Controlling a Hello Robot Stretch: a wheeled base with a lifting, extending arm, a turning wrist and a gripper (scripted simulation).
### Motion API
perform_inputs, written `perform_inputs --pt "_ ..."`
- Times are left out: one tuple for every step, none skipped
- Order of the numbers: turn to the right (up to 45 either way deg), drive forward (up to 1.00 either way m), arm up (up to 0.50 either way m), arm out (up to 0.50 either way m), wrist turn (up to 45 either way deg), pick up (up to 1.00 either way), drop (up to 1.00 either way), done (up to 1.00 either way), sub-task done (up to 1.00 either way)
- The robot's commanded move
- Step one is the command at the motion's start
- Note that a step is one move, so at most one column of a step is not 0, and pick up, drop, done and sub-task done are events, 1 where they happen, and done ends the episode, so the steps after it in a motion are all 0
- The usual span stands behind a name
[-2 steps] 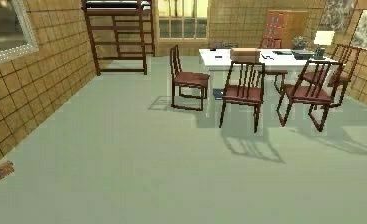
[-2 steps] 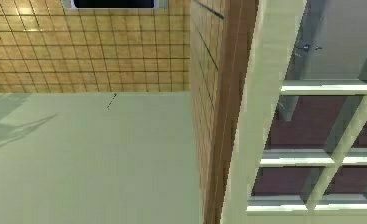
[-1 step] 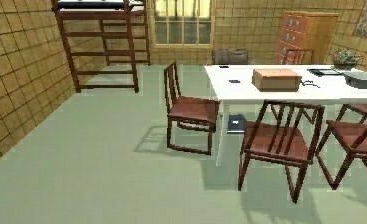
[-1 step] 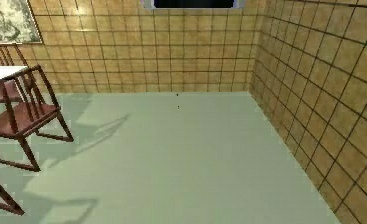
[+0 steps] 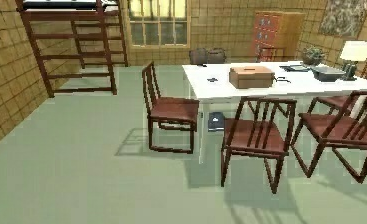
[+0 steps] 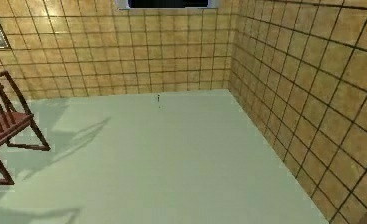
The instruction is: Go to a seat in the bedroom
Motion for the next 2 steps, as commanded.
perform_inputs --pt "0.0 0.7 0.0 0.0 0.0 0.0 0.0 0.0 0.0" --pt "0.0 0.0 0.0 0.0 0.0 0.0 0.0 1.0 0.0"
